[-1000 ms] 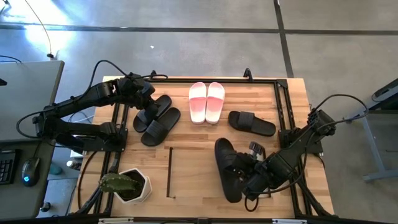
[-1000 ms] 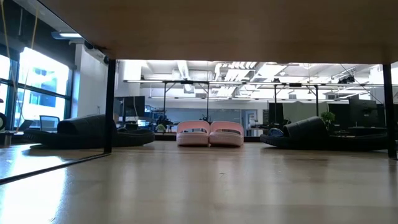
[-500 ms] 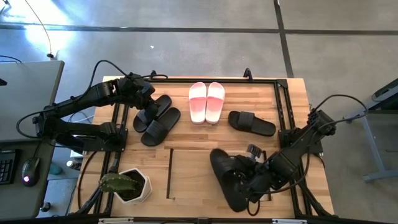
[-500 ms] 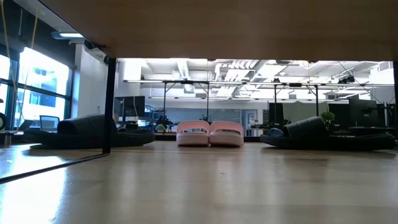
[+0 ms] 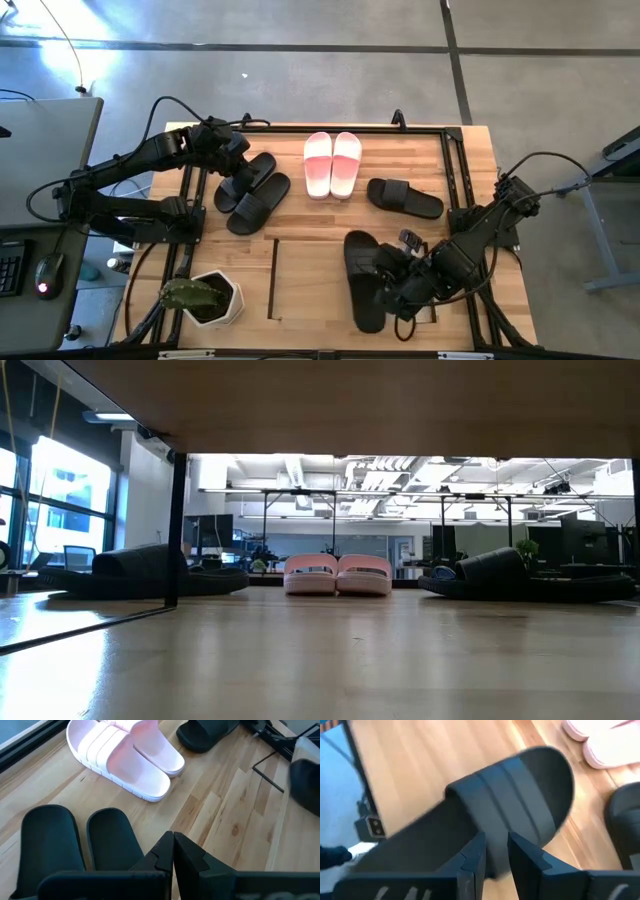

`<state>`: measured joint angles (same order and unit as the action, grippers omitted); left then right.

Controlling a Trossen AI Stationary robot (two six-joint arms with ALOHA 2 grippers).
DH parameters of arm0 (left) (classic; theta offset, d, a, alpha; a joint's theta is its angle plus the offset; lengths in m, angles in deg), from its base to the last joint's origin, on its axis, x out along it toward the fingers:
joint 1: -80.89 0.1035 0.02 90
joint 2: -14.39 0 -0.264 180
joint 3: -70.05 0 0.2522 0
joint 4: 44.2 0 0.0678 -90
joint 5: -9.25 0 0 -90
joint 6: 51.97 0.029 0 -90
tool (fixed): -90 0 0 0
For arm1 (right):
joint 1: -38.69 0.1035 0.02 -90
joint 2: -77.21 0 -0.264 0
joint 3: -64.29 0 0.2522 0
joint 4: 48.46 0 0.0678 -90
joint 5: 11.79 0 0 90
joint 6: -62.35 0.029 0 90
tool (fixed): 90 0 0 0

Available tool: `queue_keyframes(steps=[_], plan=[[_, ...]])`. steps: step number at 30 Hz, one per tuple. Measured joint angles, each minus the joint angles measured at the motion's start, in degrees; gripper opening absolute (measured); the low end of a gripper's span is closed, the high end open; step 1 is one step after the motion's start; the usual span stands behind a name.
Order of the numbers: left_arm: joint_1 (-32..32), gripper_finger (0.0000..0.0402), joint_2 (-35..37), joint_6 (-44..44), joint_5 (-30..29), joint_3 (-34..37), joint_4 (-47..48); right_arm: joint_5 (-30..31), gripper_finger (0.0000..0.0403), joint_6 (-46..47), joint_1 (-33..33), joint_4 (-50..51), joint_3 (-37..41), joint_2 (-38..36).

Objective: Pick and place slides into the shelf
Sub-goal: Put the black slipper on the shelf

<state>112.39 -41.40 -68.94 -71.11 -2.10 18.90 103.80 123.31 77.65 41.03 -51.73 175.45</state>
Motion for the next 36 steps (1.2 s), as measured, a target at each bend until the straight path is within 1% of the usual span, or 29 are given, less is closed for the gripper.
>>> queue_keyframes(steps=[3,8,11,13,16,18,20,21,23,25,28,32,36], plan=[[0.0,0.0001,0.0,0.0,0.0,0.0,0.0,-1.7,0.007,0.1,-0.5,-0.1,0.0,0.0],[0.0,0.0001,0.0,0.1,0.1,0.0,0.0,-1.9,0.007,0.3,-0.4,-0.4,0.0,0.0],[0.0,0.0001,0.0,0.4,1.9,0.0,-1.2,-2.2,0.007,0.6,-0.4,-0.4,0.0,0.0],[0.0,0.0001,0.0,1.5,6.3,0.0,-4.5,-2.2,0.0069,0.5,-0.4,-0.4,0.0,-0.1],[0.0,0.0001,0.0,1.4,17.2,0.0,-12.7,-1.4,0.0067,0.9,-0.4,-0.2,0.0,-1.0],[-0.1,0.0001,0.0,-1.4,24.5,0.0,-20.2,0.5,0.0067,3.0,-0.4,0.4,0.0,-2.2],[-0.5,0.0001,-0.5,-6.2,28.5,-0.1,-28.5,3.3,0.0067,5.8,-0.4,1.3,0.0,-3.8],[-1.0,0.0001,-0.9,-8.9,29.0,-0.1,-31.8,4.6,0.0067,7.2,-0.1,1.7,0.0,-4.8],[-2.0,0.0001,-1.9,-13.2,27.9,-0.3,-37.3,7.8,0.0067,9.9,0.8,2.1,0.0,-6.9],[-2.4,0.0001,-3.7,-16.8,26.3,-1.0,-38.9,10.9,0.0067,12.4,1.7,2.3,0.0,-8.9],[-2.4,0.0001,-8.7,-20.1,26.4,-2.7,-39.0,14.0,0.0067,15.7,2.7,2.7,0.0,-11.4],[-2.4,0.0001,-17.7,-23.4,27.8,-5.4,-38.9,14.5,0.0067,20.0,3.1,5.7,-0.1,-13.7],[-2.3,0.0001,-27.0,-23.8,28.4,-10.6,-38.8,12.5,0.0067,24.3,3.1,10.6,-0.1,-15.2]])
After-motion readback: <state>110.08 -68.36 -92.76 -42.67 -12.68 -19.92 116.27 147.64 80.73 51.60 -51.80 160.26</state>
